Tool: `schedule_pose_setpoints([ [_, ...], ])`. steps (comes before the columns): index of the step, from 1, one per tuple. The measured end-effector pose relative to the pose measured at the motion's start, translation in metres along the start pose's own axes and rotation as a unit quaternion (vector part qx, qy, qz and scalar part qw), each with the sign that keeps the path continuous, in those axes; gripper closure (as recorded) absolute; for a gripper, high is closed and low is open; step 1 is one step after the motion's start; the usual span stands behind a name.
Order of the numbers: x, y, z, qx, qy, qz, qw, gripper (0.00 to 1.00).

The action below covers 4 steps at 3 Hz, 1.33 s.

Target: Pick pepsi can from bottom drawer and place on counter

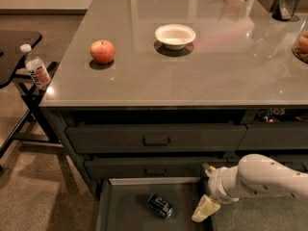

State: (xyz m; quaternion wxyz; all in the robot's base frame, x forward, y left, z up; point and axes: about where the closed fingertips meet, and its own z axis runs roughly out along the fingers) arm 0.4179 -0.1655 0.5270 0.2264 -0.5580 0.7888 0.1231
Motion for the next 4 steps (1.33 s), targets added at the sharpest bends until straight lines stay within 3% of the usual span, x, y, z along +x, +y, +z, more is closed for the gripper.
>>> schedule_pose_setpoints([
  [1, -0.007, -0.001, 0.024, 0.002, -0.016, -0.009, 0.9998, 0.0],
  [2, -0.009, -0.004, 0.055, 0.008, -0.052, -0.011, 0.9985, 0.0],
  [4, 0.018, 0.003, 0.109, -0.006, -0.093, -0.029, 0.9952, 0.0],
])
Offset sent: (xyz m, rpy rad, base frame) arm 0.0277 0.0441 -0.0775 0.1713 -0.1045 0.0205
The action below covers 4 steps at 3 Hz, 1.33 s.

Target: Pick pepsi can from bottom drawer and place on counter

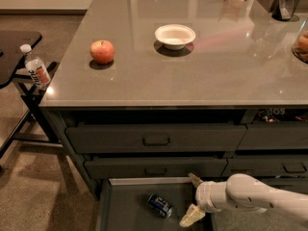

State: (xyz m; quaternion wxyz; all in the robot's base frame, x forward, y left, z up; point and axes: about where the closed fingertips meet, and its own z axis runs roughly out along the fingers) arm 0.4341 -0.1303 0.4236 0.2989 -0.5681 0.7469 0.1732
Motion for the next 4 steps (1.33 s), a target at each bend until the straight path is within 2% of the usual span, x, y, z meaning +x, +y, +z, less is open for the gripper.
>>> schedule_pose_setpoints([
  [1, 0.024, 0.002, 0.038, -0.018, -0.025, 0.001, 0.9995, 0.0],
  [2, 0.024, 0.002, 0.038, -0.018, -0.025, 0.001, 0.9995, 0.0],
  [4, 0.048, 0.016, 0.096, -0.028, -0.061, 0.038, 0.9971, 0.0],
])
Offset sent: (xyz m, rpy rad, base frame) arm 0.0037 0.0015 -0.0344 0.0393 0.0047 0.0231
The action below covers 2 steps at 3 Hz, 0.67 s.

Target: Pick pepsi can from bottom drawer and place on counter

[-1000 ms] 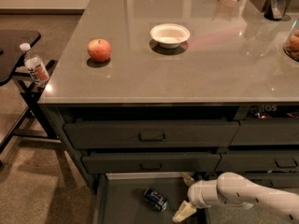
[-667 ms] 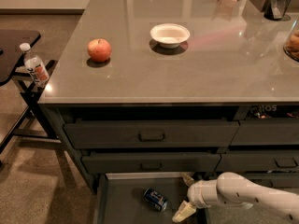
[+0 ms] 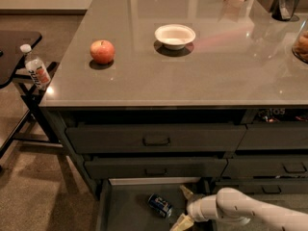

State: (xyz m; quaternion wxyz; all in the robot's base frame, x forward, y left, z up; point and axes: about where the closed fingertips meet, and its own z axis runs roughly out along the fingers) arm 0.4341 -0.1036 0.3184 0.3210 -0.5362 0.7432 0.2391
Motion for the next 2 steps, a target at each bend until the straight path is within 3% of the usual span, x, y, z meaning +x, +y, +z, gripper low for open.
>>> schedule_pose_setpoints([
  [2, 0.031, 0.001, 0.052, 0.019, -0.045, 0.029, 0.9984, 0.0],
])
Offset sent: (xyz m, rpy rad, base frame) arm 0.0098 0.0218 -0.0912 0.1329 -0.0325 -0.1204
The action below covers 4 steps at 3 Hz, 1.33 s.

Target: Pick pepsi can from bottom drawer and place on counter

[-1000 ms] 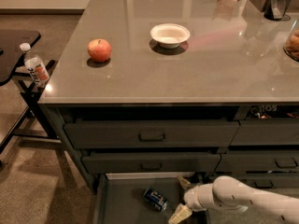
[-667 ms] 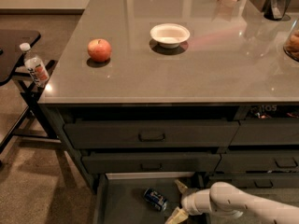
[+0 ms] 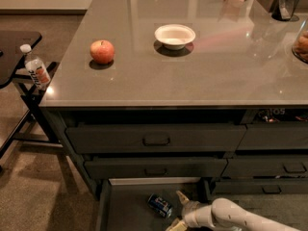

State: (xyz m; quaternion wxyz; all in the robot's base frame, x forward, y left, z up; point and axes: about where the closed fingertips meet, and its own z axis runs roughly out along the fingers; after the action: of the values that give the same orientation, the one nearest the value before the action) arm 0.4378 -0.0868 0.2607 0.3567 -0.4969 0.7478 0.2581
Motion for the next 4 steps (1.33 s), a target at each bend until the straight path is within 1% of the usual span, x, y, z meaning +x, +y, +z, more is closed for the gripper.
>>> schedule_pose_setpoints([
  [1, 0.018, -0.002, 0.025, 0.009, 0.0, 0.013, 0.9999, 0.0],
  [2, 0.038, -0.01, 0.05, 0.017, 0.013, 0.032, 0.9993, 0.0],
  [3, 0.051, -0.021, 0.071, 0.028, 0.02, 0.048, 0.9982, 0.0],
  [4, 0.055, -0.027, 0.087, 0.039, 0.016, 0.062, 0.9972, 0.0],
])
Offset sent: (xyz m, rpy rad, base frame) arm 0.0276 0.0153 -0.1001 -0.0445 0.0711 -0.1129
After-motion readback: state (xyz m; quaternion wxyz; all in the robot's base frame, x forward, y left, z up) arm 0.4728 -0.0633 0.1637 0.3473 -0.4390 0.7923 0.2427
